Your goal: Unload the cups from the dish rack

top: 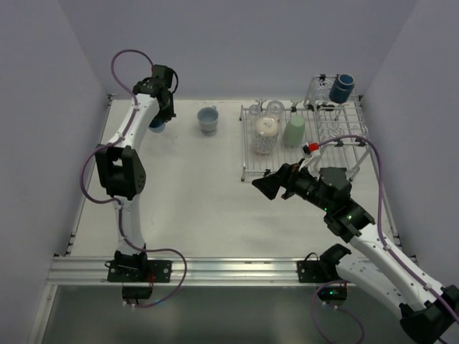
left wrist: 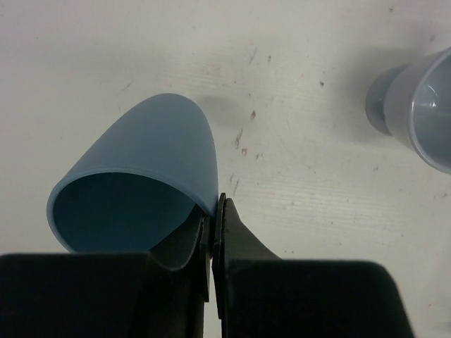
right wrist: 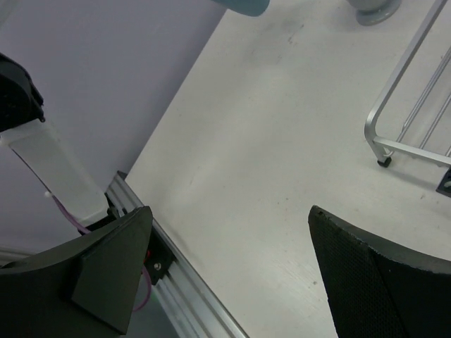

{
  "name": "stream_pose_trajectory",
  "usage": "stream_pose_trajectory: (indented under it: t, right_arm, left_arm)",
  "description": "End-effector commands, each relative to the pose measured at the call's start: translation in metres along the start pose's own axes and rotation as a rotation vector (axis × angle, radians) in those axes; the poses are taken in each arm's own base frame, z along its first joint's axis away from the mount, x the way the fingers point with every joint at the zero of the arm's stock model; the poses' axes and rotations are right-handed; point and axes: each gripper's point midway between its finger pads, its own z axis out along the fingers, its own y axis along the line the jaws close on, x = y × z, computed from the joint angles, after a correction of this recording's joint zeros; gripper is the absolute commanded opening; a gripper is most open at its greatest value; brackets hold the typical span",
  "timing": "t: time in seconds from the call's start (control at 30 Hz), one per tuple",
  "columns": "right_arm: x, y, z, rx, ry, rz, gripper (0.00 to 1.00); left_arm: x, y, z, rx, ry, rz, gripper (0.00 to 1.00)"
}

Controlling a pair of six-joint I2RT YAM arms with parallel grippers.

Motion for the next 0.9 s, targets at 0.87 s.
stream_pose_trajectory:
  t: [0.87]
  right_arm:
    - [-0.001, -0.025, 0.007, 0.115, -0.026, -0.03, 0.95]
  left_arm:
    - [-0.004, 0.006, 0.039, 0.073, 0.046, -0.004, 0.34]
